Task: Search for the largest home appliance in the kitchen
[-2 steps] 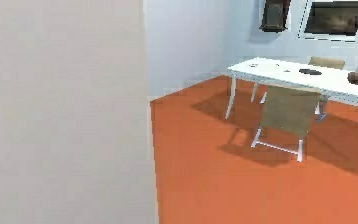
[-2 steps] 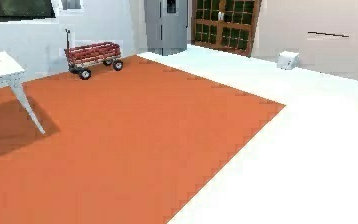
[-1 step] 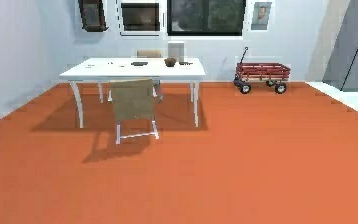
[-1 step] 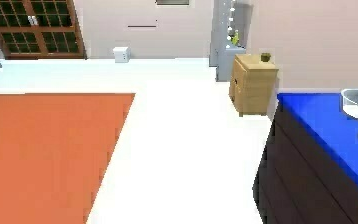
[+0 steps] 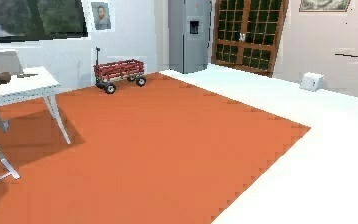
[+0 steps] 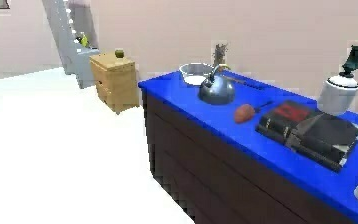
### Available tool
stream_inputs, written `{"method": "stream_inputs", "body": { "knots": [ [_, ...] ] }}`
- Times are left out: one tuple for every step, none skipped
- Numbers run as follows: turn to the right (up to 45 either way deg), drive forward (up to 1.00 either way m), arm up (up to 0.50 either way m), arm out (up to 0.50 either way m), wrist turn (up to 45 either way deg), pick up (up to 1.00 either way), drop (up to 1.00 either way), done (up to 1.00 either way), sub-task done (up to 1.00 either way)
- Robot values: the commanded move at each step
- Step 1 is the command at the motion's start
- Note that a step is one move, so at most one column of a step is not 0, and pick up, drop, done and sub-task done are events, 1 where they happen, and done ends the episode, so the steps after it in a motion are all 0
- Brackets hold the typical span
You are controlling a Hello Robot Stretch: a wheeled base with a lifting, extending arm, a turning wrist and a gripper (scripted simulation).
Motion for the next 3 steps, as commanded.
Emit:
{"method": "stream_inputs", "body": {
  "knots": [
    [0.0, 1.0, 0.0, 0.0, 0.0, 0.0, 0.0, 0.0, 0.0],
    [0.0, 1.0, 0.0, 0.0, 0.0, 0.0, 0.0, 0.0, 0.0],
    [0.0, 1.0, 0.0, 0.0, 0.0, 0.0, 0.0, 0.0, 0.0]
  ]
}}
